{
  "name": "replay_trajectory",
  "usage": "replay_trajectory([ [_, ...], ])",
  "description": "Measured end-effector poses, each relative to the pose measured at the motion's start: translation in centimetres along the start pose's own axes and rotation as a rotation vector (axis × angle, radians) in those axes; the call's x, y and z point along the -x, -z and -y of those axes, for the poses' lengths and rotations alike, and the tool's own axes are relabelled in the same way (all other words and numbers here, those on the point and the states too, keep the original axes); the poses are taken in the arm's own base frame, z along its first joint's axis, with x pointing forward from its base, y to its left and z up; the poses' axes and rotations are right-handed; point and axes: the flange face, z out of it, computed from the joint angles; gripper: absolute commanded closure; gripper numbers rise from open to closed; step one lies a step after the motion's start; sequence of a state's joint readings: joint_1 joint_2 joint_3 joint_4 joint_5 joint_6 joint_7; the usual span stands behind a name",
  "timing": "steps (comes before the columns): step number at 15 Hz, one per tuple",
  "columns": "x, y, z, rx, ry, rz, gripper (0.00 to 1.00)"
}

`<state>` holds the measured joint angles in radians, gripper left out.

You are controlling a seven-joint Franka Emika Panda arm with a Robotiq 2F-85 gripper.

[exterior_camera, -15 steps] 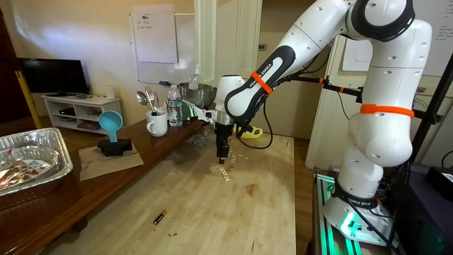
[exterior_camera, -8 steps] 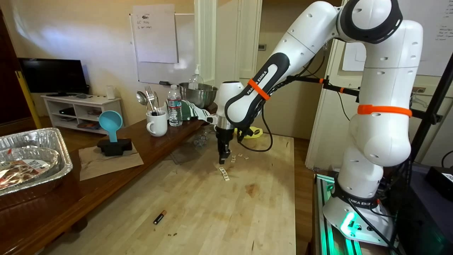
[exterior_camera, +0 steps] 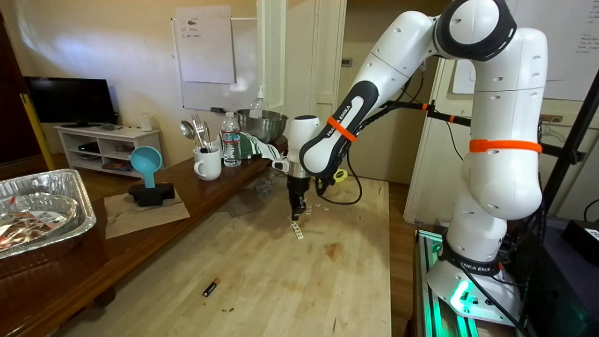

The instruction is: Spell the word 'Tear'.

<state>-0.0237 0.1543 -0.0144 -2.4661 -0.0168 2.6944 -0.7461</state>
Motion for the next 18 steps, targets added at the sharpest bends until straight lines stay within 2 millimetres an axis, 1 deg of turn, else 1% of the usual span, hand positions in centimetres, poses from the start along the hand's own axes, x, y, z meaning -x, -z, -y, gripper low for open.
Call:
replay_trajectory([
  [9, 0.7, -1.6, -0.3, -0.011, -0.008, 0.018, 1.00],
  [15, 0.4, -2.3, -0.3, 0.000, -0.019, 0.004, 1.00],
  [18, 0.3, -2.3, -0.3, 0.004, -0.020, 0.004, 1.00],
])
